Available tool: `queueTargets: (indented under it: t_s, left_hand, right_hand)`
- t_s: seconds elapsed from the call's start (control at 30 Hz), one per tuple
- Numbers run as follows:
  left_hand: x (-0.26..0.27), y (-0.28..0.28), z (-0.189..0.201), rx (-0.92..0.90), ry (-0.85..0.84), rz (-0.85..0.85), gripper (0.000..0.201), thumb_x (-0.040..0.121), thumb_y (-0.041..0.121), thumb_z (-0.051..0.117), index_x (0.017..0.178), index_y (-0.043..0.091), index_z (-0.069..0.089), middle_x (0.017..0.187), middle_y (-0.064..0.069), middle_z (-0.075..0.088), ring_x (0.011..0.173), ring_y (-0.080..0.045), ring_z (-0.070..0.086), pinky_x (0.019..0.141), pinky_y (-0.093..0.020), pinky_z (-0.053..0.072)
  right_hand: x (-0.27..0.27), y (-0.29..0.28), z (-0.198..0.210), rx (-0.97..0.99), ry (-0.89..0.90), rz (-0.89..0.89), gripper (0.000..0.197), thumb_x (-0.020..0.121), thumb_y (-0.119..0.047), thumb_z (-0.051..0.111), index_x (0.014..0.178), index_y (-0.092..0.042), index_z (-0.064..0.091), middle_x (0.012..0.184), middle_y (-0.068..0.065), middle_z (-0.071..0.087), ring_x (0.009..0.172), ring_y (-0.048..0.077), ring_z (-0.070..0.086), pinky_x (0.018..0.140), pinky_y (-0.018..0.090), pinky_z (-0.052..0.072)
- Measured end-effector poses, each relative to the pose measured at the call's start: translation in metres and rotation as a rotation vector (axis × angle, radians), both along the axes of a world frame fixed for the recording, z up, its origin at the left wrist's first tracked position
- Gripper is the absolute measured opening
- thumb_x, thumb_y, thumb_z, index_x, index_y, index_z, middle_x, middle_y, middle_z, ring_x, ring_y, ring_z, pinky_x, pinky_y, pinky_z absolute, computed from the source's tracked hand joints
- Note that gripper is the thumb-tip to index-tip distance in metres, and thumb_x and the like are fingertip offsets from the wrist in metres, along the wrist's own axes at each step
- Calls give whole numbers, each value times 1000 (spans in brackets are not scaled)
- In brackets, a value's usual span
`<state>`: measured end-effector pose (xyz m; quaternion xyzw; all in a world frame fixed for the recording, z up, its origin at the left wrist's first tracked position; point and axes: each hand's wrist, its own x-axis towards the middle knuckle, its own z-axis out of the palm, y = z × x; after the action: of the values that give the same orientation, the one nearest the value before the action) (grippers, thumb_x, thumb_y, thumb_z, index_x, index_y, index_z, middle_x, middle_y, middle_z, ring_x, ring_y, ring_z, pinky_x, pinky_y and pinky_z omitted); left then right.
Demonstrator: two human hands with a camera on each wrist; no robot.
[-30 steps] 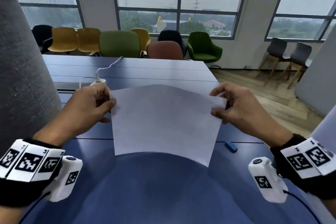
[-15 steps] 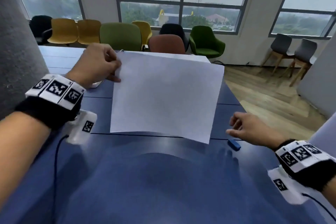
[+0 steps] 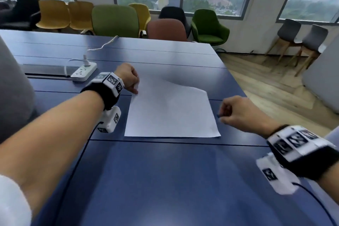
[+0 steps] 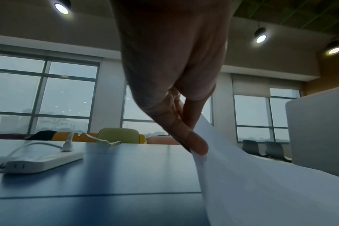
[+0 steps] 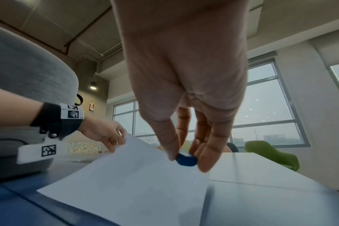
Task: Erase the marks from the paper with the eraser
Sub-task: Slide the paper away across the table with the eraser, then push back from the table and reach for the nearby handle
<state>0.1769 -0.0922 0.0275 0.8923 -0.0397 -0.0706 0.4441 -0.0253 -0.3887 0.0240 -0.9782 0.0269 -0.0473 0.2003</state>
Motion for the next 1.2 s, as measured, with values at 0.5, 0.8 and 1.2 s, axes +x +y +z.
queueTargets:
  t_s: [0.5, 0.8, 1.2]
  left_hand:
    - [-16, 28, -22, 528, -114, -83, 41, 91, 26, 64, 124, 3, 56, 120, -15, 61, 95, -34, 63, 78, -35, 53]
    - [-177, 113, -69, 1031, 237, -348, 96, 88, 73, 12, 153, 7, -12, 160, -11, -20, 148, -22, -15, 120, -46, 1]
    - [-270, 11, -69, 783, 69, -889, 89, 89, 71, 9, 150, 16, -22, 155, -4, -33, 140, -12, -33, 119, -42, -14]
  right_hand:
    - [57, 19, -36, -75, 185, 1, 24, 80, -21, 72, 99, -7, 66, 90, -2, 60, 95, 21, 59, 76, 24, 41]
    - [-91, 41, 3, 86, 56, 36, 32, 84, -49, 61, 110, -31, 54, 87, -13, 65, 82, 4, 62, 70, 23, 46]
    - [-195, 72, -68, 445, -163, -77, 7, 80, -36, 70, 84, -35, 65, 80, -27, 66, 78, -7, 62, 69, 3, 43]
